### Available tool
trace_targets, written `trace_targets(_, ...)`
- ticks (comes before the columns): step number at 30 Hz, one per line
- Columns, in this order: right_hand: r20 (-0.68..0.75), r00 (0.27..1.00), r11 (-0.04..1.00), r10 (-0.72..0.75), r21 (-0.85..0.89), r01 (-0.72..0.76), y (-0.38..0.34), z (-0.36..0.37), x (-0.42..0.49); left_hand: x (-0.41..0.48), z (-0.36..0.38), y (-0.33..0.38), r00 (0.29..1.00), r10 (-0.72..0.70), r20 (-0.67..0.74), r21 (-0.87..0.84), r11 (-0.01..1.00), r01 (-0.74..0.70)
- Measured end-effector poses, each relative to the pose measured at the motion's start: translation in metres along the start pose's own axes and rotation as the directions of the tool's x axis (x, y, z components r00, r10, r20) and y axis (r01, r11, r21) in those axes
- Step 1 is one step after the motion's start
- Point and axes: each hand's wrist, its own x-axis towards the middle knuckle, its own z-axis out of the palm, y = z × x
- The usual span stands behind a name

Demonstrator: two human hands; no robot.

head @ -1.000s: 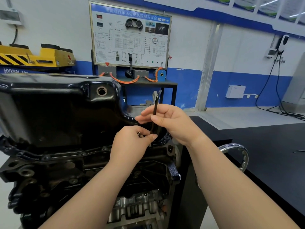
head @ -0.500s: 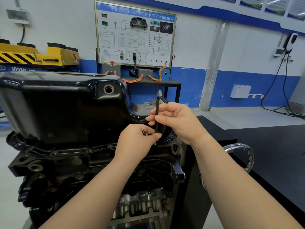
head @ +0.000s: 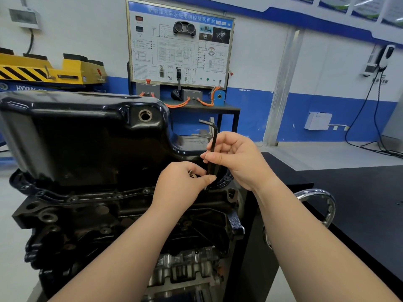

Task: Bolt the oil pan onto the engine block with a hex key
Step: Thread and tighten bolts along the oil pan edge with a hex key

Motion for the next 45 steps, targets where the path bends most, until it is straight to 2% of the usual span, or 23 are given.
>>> trace_targets(8,0.045,0.999,0.992,-0.011,-0.127,0.017,-0.002,0.005,-0.001,0.000,-0.001,0.002,1.000,-0.007,0.005,-0.004,1.000,0.007)
trace_targets(16,0.105,0.994,0.993,0.027,-0.115,-0.015,-0.005,0.003,-0.002,0.001,-0.001,0.001,1.000,0.013,0.028,0.014,1.000,-0.013)
trace_targets(19,0.076,0.997,0.995,0.034,-0.097,-0.026,-0.004,0.003,-0.001,0.002,-0.001,0.000,0.999,0.022,0.045,-0.033,0.999,-0.020)
trace_targets(24,0.021,1.000,0.996,0.018,-0.087,-0.016,-0.003,0.005,-0.003,0.000,-0.001,0.001,0.999,0.039,0.013,0.033,0.999,-0.039)
trace_targets(32,-0.131,0.989,0.971,-0.072,-0.238,0.039,0.001,0.013,-0.007,0.000,-0.002,0.002,0.999,0.026,0.025,0.053,0.998,-0.027)
trace_targets(45,-0.131,0.986,0.941,-0.103,-0.333,0.054,0.002,0.014,-0.006,0.001,0.000,0.001,1.000,0.011,0.018,0.040,0.999,-0.012)
